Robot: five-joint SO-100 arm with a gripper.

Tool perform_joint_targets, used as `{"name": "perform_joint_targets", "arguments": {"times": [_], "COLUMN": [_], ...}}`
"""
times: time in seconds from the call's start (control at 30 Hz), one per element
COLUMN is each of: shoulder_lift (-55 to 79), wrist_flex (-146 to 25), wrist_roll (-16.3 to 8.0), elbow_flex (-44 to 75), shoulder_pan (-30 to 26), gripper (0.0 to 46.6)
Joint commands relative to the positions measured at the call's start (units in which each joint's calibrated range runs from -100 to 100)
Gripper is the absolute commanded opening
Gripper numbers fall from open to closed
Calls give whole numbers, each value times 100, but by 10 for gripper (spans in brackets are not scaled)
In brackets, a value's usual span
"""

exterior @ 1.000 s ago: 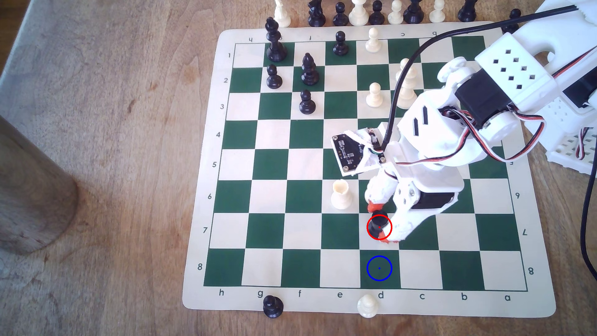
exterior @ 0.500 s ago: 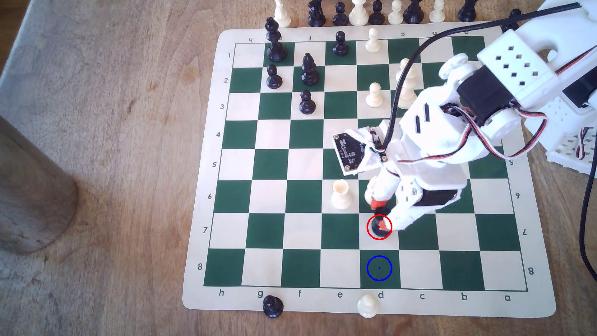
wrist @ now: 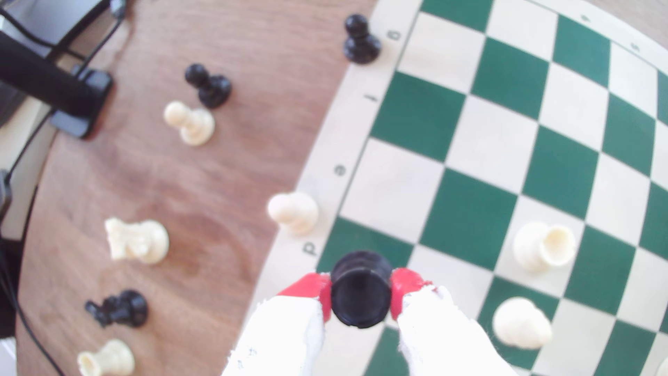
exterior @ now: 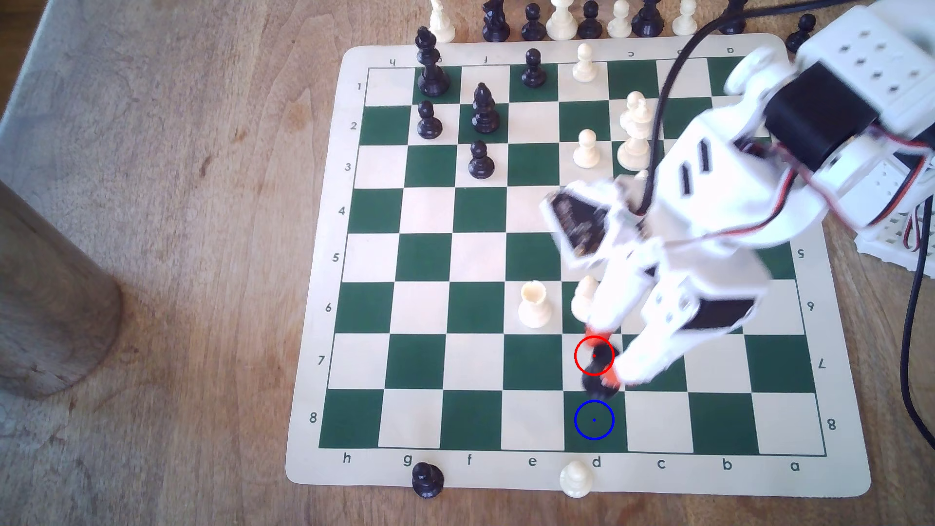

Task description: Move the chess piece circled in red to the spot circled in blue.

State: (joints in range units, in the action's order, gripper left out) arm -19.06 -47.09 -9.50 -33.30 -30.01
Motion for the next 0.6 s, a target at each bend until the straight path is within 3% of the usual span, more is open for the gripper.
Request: {"name": "perform_joint_targets", "arguments": {"times": [0.0, 0.57], "shoulder_lift": [480, 1431], "wrist_flex": [205, 712], "wrist_roll": [-59, -73], "elbow_flex": [719, 792], "shoulder_pan": [-178, -6], "gripper": [3, 3]}}
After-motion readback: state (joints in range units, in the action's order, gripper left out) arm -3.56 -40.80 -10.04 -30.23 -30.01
